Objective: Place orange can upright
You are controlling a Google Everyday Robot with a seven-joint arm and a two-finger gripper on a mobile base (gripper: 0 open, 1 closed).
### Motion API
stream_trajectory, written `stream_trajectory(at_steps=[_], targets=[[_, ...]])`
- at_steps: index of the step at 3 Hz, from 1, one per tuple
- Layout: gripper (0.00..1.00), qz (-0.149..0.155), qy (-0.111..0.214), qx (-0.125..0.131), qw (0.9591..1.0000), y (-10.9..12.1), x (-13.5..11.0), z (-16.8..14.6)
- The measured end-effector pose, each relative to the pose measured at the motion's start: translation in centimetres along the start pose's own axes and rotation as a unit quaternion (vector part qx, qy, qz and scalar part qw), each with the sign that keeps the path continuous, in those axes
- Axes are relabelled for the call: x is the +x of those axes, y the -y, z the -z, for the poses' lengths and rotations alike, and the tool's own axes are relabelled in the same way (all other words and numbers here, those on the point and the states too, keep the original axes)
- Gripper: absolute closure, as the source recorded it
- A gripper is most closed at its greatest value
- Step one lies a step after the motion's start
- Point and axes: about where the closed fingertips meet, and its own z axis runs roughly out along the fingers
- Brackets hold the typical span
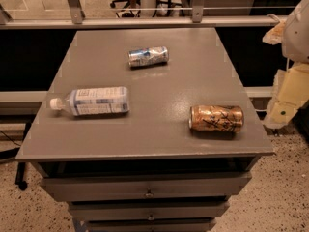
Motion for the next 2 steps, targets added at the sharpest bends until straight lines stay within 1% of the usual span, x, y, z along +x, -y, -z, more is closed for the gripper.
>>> stream_trajectory(at_steps=[1,2], targets=[[0.00,0.000,0.000,0.000,1.0000,0.0,0.0,0.0],[0.00,0.009,0.024,0.005,0.9997,0.2,-2.0,-1.3]])
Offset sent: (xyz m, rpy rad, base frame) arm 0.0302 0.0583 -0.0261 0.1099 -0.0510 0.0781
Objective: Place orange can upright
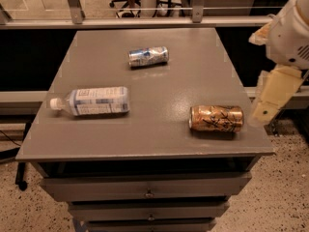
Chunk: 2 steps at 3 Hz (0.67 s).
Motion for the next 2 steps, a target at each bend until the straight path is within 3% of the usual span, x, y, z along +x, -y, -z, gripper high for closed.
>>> stream_trajectory(at_steps=[1,2], targets=[[0.00,0.013,0.035,-0.004,0.9993,-0.3,-3.4,-2.8],[0.00,0.028,0.047,-0.018,0.9983,-1.2,-5.5,-5.6]])
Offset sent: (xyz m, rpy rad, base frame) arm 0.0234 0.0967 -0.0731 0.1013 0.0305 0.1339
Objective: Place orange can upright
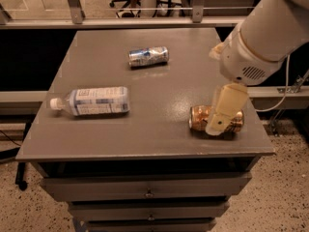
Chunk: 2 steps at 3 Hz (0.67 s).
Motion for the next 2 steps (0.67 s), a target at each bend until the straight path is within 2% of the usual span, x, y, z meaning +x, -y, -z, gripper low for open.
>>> stream_trajectory(at_steps=[2], targets=[[0.00,-0.006,-0.017,-0.036,0.9992,-1.7,1.6,-4.4]])
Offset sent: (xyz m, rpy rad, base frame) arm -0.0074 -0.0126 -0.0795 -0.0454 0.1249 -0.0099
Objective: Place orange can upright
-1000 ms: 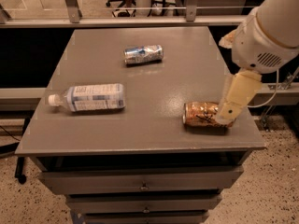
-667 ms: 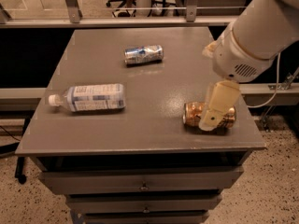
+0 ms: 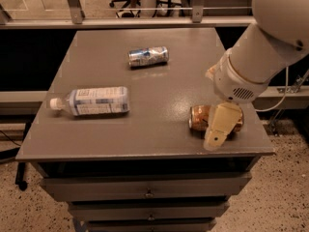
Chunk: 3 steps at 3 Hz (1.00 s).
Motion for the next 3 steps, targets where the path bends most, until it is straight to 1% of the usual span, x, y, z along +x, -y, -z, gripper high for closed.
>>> stream_trajectory(at_steps=[1,2,3], targets=[[0.00,-0.004,-0.010,-0.009,0.9999,-0.1,1.3,-1.4],[0.00,-0.002,-0.015,-0.018,0.9997,-0.1,1.7,-2.7],[0.00,0.007,-0.016,-0.028,0.9995,-0.1,1.6,-3.8]])
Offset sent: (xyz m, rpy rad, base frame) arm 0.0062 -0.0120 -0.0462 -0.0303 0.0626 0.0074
